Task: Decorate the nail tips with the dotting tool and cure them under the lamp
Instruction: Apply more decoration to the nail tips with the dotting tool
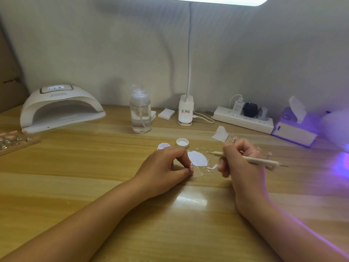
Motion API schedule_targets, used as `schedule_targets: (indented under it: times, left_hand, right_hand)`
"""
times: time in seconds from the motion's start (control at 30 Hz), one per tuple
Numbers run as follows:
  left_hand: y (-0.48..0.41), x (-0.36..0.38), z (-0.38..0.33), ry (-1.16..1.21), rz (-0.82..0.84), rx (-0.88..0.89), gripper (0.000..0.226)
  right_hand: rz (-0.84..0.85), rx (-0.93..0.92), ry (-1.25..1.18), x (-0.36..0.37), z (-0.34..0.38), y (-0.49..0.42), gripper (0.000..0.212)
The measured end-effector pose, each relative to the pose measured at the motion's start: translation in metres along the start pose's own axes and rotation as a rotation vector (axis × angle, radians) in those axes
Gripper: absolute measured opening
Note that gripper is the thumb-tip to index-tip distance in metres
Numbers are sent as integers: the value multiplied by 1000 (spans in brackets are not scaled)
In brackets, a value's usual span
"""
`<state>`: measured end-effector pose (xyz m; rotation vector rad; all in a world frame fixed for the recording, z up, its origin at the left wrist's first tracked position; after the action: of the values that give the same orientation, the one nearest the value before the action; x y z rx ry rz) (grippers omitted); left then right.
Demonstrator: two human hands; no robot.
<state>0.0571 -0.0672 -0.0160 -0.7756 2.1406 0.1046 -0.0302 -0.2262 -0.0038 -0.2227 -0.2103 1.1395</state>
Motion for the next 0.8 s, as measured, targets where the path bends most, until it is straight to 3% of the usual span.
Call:
schedule_targets:
  times: [0.13, 0.23, 0.37, 0.6, 0.8]
  left_hand:
    - [0, 0, 0, 16, 1, -9, 23]
    - [0, 0, -1, 13, -5, -10, 25]
    - [0, 0, -2, 5, -8, -8, 25]
    - [0, 1, -1, -17, -8, -13, 25]
    - [-1, 2, 0, -14, -6, -32, 20]
  right_hand:
    - [-47, -69, 80, -5, 4, -4, 24]
    - [82, 97, 236, -5, -5, -8, 18]
    - [117, 232, 321, -10, -12, -10, 13]
    - [221, 240, 475, -6, -15, -11, 19]
    - [181, 214, 531, -4, -14, -11, 20]
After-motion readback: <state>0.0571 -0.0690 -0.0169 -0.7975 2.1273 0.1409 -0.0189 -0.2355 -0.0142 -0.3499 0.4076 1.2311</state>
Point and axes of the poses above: each hand's wrist, its own y-axis away from the middle knuckle, its own x-axis out of the palm, z = x × y, the point moved 1 cm from there along -y, towards the middle knuckle, and after that the axes turned 14 degrees about z, right-handed, at the moved point
